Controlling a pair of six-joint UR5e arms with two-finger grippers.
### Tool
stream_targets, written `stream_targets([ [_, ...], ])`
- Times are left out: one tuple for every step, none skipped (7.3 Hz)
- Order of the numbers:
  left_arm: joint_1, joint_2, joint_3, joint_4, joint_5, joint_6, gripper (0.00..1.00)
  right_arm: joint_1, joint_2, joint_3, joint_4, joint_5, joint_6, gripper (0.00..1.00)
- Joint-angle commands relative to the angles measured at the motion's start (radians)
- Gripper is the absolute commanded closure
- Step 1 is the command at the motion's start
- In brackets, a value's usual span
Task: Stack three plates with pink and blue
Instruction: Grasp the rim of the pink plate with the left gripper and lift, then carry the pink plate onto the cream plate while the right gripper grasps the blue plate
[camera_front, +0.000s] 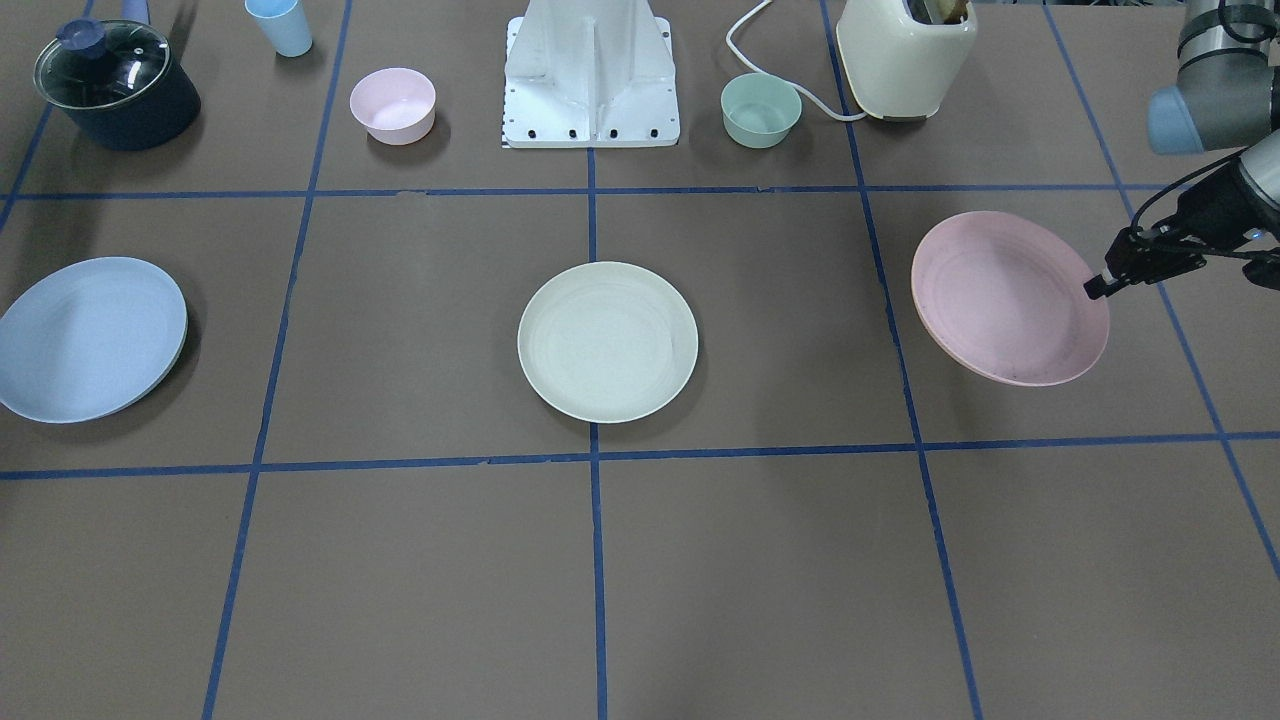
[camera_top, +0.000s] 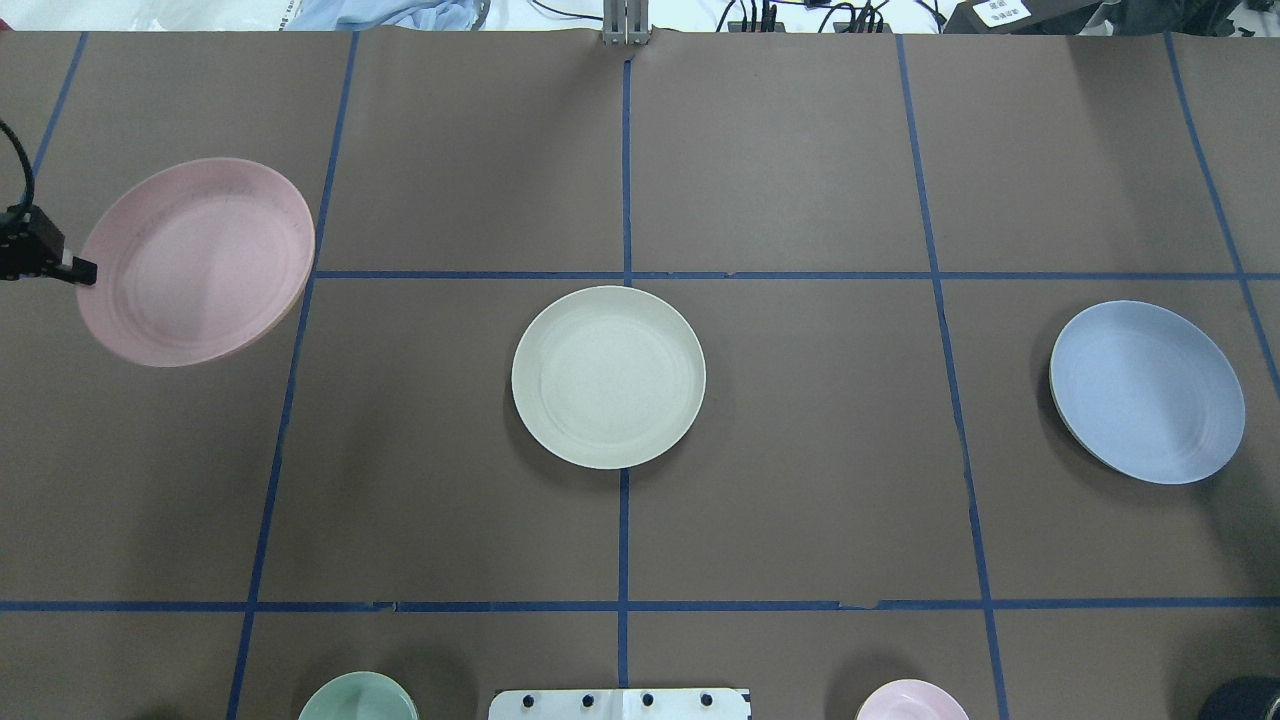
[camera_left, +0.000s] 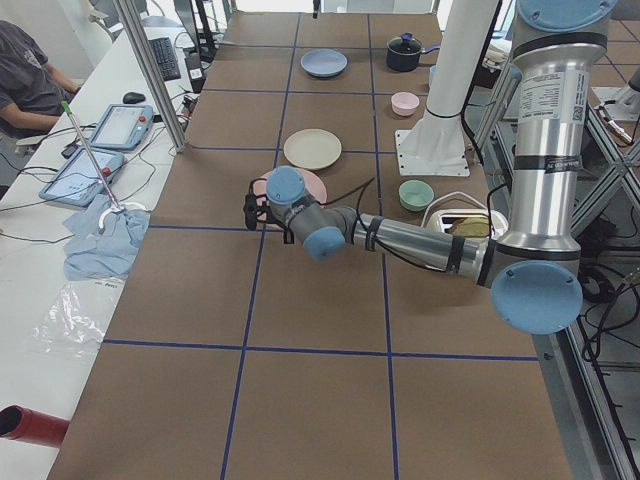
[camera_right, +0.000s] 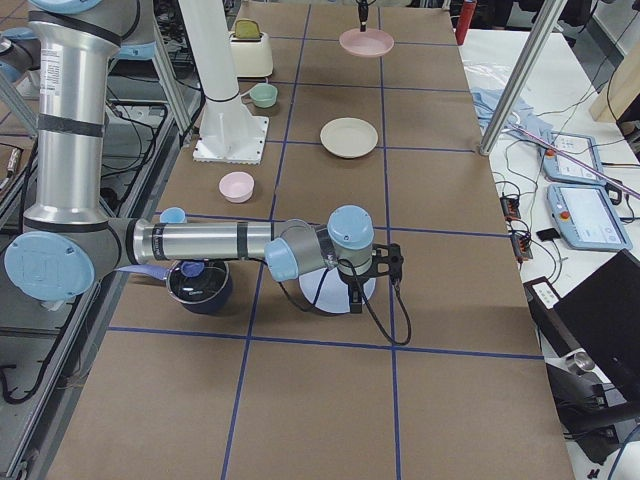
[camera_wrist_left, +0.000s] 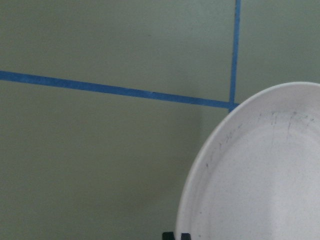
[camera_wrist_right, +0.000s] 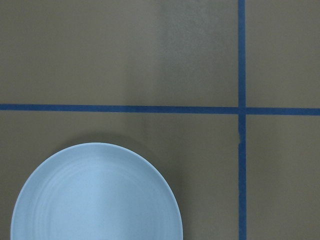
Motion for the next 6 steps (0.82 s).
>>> stream_targets([
  [0.066,-0.055,-0.111,0.108,0.07,-0.144,1.0,-0.113,-0.018,-0.145,0.325,-0.04,0.178,0.0],
  [0.127,-0.103,-0.122,0.108,0.118,-0.245,1.0,-0.153,-0.018,-0.196,0.404,-0.054,0.215,0.0],
  [0.21,-0.117,-0.125,0.106,0.183,-0.313,1.0,-0.181,-0.018,-0.213,0.412,-0.056,0.216,0.01],
  [0.284,-0.143,-0.127,0.106,0.238,-0.383,1.0,-0.196,-0.018,-0.232,0.414,-0.056,0.216,0.02],
  [0.322,-0.177,-0.125,0.106,0.252,-0.437,1.0,-0.2,-0.019,-0.233,0.412,-0.051,0.214,0.05],
  [0.347,-0.194,-0.125,0.106,0.254,-0.462,1.0,-0.21,-0.019,-0.244,0.409,-0.048,0.214,0.14],
])
